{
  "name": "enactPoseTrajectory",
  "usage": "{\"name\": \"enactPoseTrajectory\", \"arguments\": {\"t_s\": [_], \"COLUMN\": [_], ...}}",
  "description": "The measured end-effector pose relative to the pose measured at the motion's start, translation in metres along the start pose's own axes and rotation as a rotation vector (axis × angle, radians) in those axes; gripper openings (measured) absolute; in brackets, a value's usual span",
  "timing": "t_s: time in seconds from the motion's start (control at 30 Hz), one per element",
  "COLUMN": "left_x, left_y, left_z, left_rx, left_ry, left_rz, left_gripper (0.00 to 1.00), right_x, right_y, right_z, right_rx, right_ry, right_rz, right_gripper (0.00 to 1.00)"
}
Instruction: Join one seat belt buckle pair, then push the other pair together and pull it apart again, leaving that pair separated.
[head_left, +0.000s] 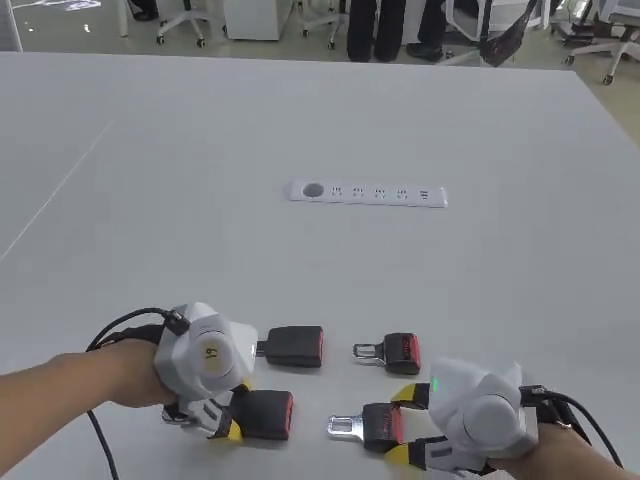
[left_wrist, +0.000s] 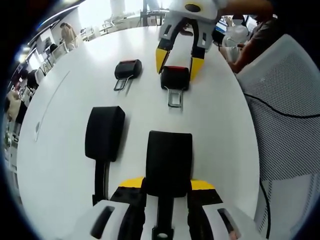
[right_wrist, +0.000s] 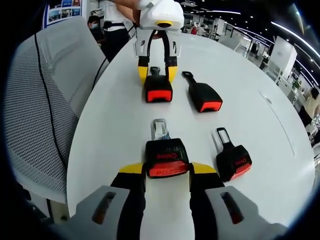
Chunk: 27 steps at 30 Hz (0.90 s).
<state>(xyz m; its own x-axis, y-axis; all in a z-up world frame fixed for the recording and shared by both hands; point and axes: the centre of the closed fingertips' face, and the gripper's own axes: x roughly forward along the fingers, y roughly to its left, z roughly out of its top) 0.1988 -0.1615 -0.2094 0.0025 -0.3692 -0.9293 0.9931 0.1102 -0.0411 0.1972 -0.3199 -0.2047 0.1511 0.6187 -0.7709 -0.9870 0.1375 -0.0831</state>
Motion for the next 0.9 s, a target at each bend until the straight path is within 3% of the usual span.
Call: {"name": "enactPoseTrajectory", "arguments": {"t_s": [0.9], "left_x": [0.001], "left_y": [-0.001], "left_z": [0.000], "left_rx": [-0.014], "left_ry": [0.011], "left_rz": [0.006], "left_gripper": [0.32], "right_x": [0.026], "right_y": [0.001], "right_z": [0.035], "right_rx": [0.007], "right_ry": [-0.039], "right_rz": [0.016], "right_gripper": [0.32]}}
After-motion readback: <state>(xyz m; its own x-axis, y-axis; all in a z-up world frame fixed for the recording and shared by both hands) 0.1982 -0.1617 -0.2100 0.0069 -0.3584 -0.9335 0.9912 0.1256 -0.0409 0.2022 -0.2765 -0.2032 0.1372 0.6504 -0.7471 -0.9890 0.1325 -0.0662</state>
